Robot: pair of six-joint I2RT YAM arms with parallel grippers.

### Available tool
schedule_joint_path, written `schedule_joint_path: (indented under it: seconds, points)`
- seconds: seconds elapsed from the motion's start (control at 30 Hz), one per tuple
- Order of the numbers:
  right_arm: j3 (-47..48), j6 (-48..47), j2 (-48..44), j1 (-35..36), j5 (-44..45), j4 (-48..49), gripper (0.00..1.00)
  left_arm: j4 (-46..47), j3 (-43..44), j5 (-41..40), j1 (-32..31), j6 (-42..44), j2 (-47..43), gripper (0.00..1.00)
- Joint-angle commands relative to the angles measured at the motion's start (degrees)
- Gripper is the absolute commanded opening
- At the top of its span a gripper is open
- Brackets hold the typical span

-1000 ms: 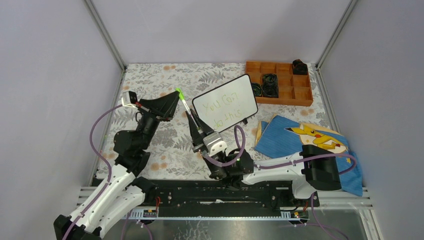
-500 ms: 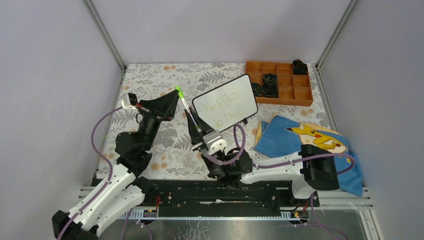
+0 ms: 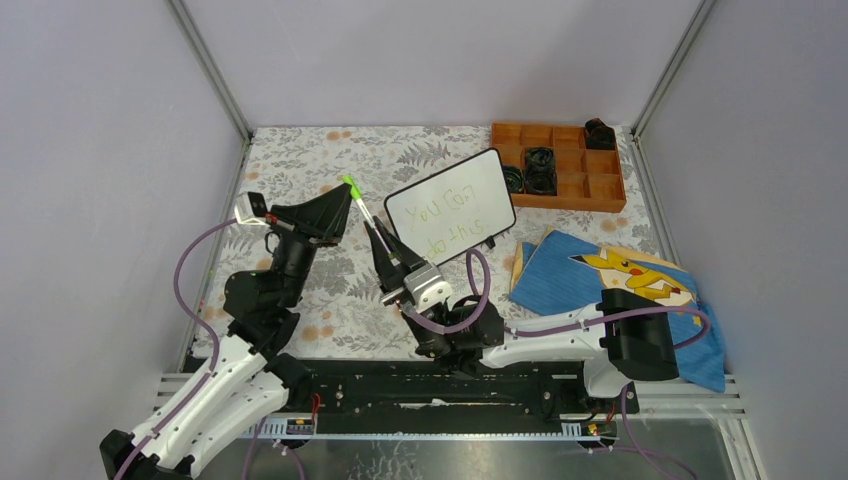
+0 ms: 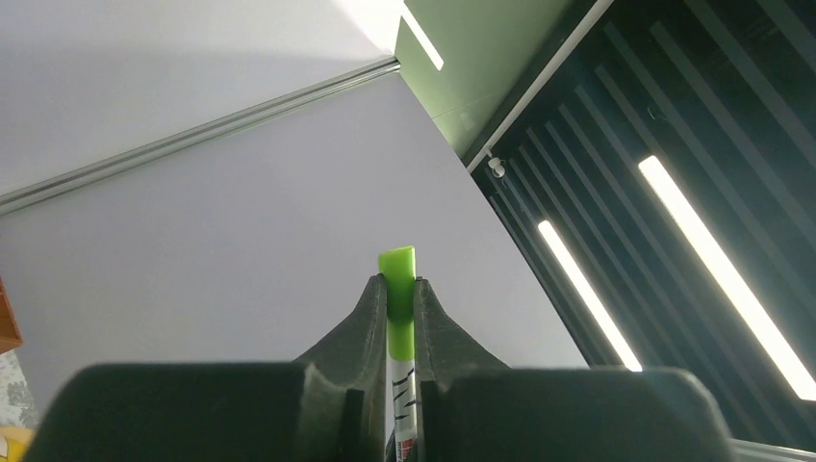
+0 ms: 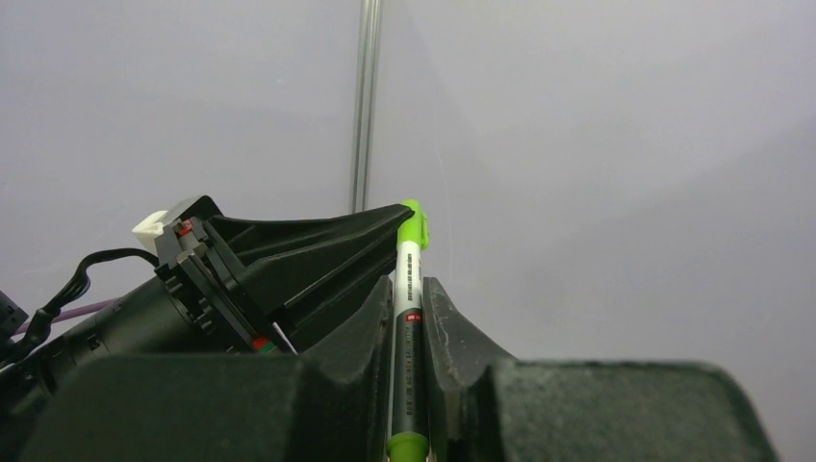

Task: Write a sentence on the whiteboard
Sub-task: Close the whiteboard marker at the center of the board.

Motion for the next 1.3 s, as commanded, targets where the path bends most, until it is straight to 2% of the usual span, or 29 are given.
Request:
schedule_joint_path:
  seconds: [0.0,0.3,0.43,0.53,0.6,0.83,0.93,1.07,1.27]
  points:
    - [1.78,-0.13,-1.77,-2.97,-1.37,7.01,0.0,-3.48,-0.54,12.51,-2.93,2.57,0.04,0.15]
    - [1.79,-0.7,-1.48,-3.02,-1.28,6.95,0.0,-3.63,-0.03,12.83,-2.94,3.18,0.27,0.2]
    - [2.08,-0.69,-1.22,-3.01,-1.59,6.97,0.0,-2.82,0.75,14.62,-3.03,3.76,1.23,0.03]
    - [1.77,-0.53,-1.41,-3.0,-1.72,6.99,0.0,-2.89,0.66,14.24,-2.91,3.81,0.92,0.01]
    - [1.37,-0.4,-1.64,-2.97,-1.59,6.96,0.0,-3.59,0.46,13.47,-2.99,4.1,0.29,0.08]
    - [1.38,-0.31,-1.96,-2.97,-1.42,6.99,0.0,-3.02,0.11,14.61,-3.02,4.77,0.17,0.54]
    - [1.31,-0.39,-2.11,-3.0,-1.55,7.05,0.0,-2.93,0.18,14.98,-2.97,5.25,-0.11,0.68]
    - [-0.55,0.86,-4.04,-2.74,-1.58,7.29,0.0,-6.2,1.3,13.07,-2.91,7.74,-1.81,0.79]
    - [-6.34,6.17,-10.71,-2.07,-2.82,1.87,0.0,-15.54,7.3,7.42,-2.96,16.12,-3.61,0.85]
